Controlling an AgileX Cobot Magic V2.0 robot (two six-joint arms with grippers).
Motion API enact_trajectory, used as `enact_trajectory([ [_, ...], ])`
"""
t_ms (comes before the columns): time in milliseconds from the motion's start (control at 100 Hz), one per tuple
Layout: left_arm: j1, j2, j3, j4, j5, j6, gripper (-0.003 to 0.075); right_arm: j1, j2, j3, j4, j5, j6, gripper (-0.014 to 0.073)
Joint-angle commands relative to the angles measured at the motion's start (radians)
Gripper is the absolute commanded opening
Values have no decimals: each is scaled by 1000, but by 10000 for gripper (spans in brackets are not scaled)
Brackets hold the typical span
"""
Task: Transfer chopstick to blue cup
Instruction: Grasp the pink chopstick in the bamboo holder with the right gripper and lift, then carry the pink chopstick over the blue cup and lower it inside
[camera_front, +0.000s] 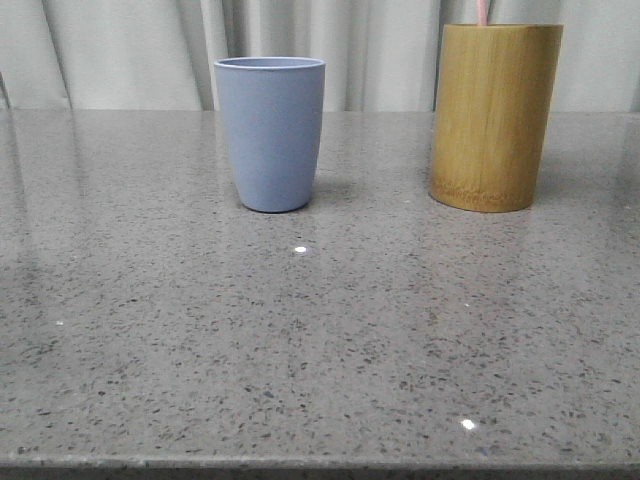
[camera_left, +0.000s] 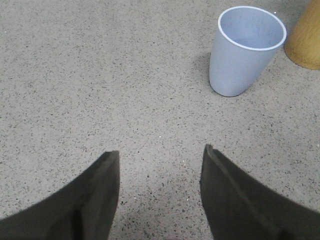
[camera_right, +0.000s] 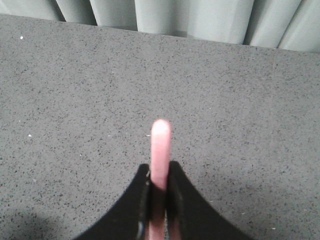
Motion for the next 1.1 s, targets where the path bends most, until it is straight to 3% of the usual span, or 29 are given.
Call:
enact_trajectory([
  [0,4,-3,-25,0,-69,-12,366,-2,-54,-52,-27,-74,-8,-66],
  [270,4,-3,-25,0,-69,-12,366,10,-112,-204,-34,-28,-36,-67],
  [530,4,-3,-25,0,-69,-12,366,99,-120,-404,-34,52,-54,-67],
  [1090,4,-3,-25,0,-69,-12,366,218,47,-415,210,-63,-53,-67],
])
